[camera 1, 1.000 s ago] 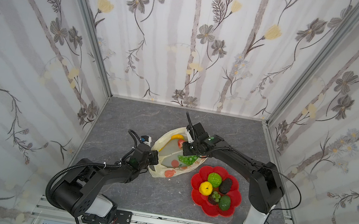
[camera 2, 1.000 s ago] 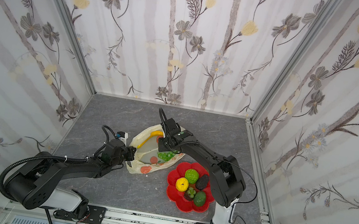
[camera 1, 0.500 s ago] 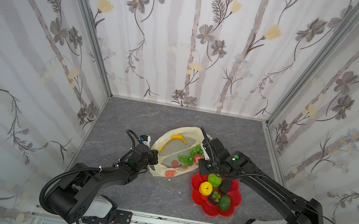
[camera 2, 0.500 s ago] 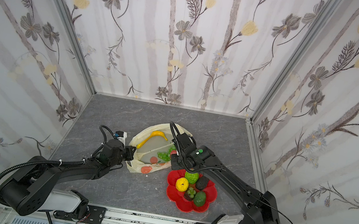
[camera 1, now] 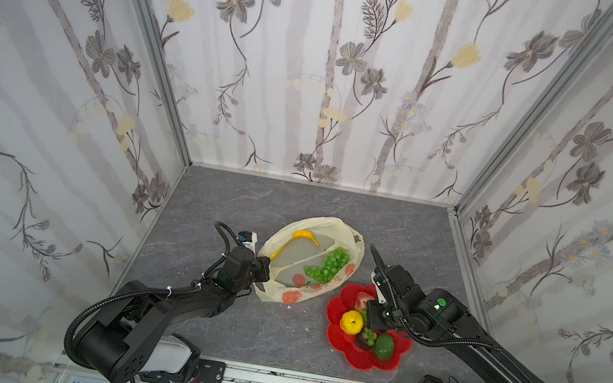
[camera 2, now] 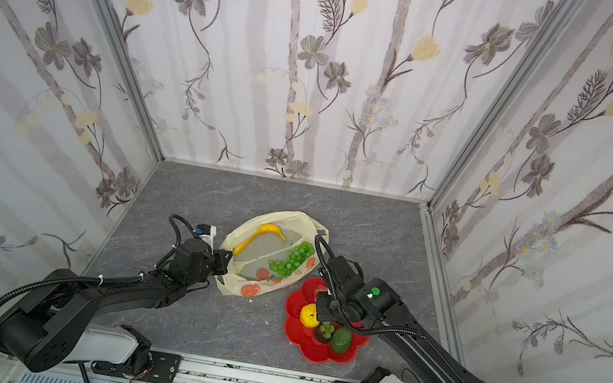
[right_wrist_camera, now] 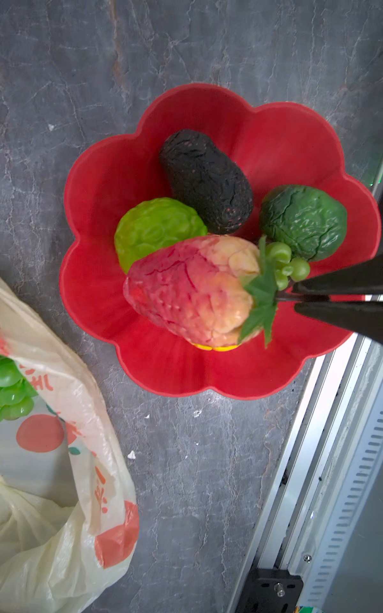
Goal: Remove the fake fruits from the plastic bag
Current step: 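Lift the strawberry out and carry it over the red plate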
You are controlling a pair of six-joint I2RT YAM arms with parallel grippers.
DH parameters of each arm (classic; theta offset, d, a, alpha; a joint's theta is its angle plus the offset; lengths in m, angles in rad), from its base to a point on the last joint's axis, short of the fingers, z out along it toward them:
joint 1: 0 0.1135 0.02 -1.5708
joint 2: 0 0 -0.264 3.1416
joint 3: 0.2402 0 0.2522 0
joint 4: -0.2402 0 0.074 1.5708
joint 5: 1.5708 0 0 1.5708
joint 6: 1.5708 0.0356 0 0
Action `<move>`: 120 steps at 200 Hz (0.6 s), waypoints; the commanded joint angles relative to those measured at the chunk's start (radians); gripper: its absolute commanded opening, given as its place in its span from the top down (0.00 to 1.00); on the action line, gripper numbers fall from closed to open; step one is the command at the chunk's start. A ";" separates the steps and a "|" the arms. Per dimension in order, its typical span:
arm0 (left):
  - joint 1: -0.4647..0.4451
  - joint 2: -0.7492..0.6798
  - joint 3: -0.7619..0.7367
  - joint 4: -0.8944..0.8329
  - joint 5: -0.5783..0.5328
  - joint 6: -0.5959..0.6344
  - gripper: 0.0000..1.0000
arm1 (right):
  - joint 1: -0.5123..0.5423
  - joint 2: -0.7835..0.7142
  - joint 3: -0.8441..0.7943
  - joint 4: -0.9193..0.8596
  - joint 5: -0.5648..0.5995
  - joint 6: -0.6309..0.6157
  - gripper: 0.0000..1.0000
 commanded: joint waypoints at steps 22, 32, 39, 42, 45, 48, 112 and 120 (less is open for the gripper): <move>0.002 -0.004 -0.002 0.005 -0.008 -0.009 1.00 | -0.009 -0.018 -0.014 -0.079 0.015 0.021 0.97; 0.000 -0.007 -0.002 0.006 -0.010 -0.008 1.00 | -0.010 -0.018 -0.017 -0.087 0.015 0.021 0.97; 0.000 -0.007 -0.004 0.006 -0.011 -0.009 1.00 | -0.010 -0.015 -0.022 -0.092 0.013 0.020 0.97; 0.001 -0.007 -0.004 0.006 -0.012 -0.009 1.00 | -0.010 -0.015 -0.023 -0.096 0.012 0.020 0.96; 0.001 -0.007 -0.004 0.006 -0.013 -0.008 1.00 | -0.010 -0.014 -0.024 -0.099 0.012 0.019 0.97; 0.002 -0.007 -0.004 0.006 -0.013 -0.008 1.00 | -0.010 -0.013 -0.024 -0.102 0.013 0.018 0.97; 0.000 0.008 0.003 0.006 -0.004 -0.012 1.00 | -0.010 0.000 -0.033 -0.156 0.009 -0.003 0.97; -0.001 0.010 0.004 0.006 -0.001 -0.013 1.00 | -0.010 0.002 -0.033 -0.161 0.006 -0.006 0.97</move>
